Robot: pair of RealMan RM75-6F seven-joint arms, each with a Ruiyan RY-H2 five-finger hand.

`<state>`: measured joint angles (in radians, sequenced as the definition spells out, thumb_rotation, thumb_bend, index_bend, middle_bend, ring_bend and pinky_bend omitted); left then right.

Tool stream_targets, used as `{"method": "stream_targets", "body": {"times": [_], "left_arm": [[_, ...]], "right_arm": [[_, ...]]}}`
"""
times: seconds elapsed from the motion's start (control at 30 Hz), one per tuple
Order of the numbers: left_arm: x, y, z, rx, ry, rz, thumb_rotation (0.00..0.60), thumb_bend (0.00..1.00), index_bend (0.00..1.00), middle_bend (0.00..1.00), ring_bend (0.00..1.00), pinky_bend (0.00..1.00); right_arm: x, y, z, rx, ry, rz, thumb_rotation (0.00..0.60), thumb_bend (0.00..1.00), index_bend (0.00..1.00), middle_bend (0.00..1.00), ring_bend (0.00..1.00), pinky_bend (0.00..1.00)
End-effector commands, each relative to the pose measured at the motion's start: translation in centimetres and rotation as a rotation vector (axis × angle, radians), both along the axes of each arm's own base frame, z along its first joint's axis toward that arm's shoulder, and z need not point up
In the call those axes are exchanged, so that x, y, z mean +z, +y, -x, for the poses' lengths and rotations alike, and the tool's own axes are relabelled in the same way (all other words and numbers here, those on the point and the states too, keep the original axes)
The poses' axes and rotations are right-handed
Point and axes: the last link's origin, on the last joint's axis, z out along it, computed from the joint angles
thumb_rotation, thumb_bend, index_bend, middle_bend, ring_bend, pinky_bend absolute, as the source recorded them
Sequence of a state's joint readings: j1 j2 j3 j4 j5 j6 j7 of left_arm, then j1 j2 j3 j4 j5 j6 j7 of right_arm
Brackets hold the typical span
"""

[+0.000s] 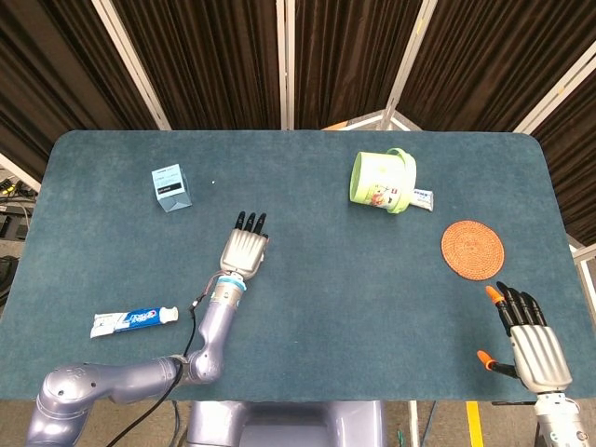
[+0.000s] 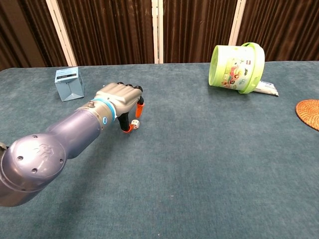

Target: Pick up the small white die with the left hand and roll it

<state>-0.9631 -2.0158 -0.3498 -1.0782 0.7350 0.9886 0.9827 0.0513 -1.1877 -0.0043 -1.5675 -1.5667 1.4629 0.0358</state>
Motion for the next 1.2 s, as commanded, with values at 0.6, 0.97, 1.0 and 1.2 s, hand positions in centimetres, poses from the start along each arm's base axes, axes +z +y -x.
{"method": "stream_targets", "body": {"times": [0.6, 0.97, 1.0, 1.2], "left_arm": [[1.5, 0.0, -0.1, -0.02, -0.047, -0.026, 0.6, 0.48, 0.57, 0.0, 0.0, 0.0], [8.2, -2.0, -3.5, -0.178, -0.179, -0.078, 0.6, 0.48, 0.56, 0.0, 0.0, 0.0], [8.7, -2.4, -3.7, -0.192, -0.182, -0.078, 0.6, 0.48, 0.56, 0.0, 0.0, 0.0], [11.5, -4.5, -4.2, -0.257, -0.196, -0.085, 0.6, 0.44, 0.5, 0.0, 0.0, 0.0]], "right_arm": [[0.1, 0.3, -0.3, 0.017, -0.007, 0.002, 0.6, 0.07, 0.0, 0.0, 0.0, 0.0], [0.1, 0.9, -0.8, 0.043, -0.002, 0.009, 0.6, 0.07, 0.0, 0.0, 0.0, 0.0], [0.1, 0.9, -0.8, 0.045, 0.0, 0.009, 0.6, 0.07, 0.0, 0.0, 0.0, 0.0], [0.2, 1.4, -1.0, 0.057, 0.006, 0.021, 0.6, 0.07, 0.0, 0.0, 0.0, 0.0]]}}
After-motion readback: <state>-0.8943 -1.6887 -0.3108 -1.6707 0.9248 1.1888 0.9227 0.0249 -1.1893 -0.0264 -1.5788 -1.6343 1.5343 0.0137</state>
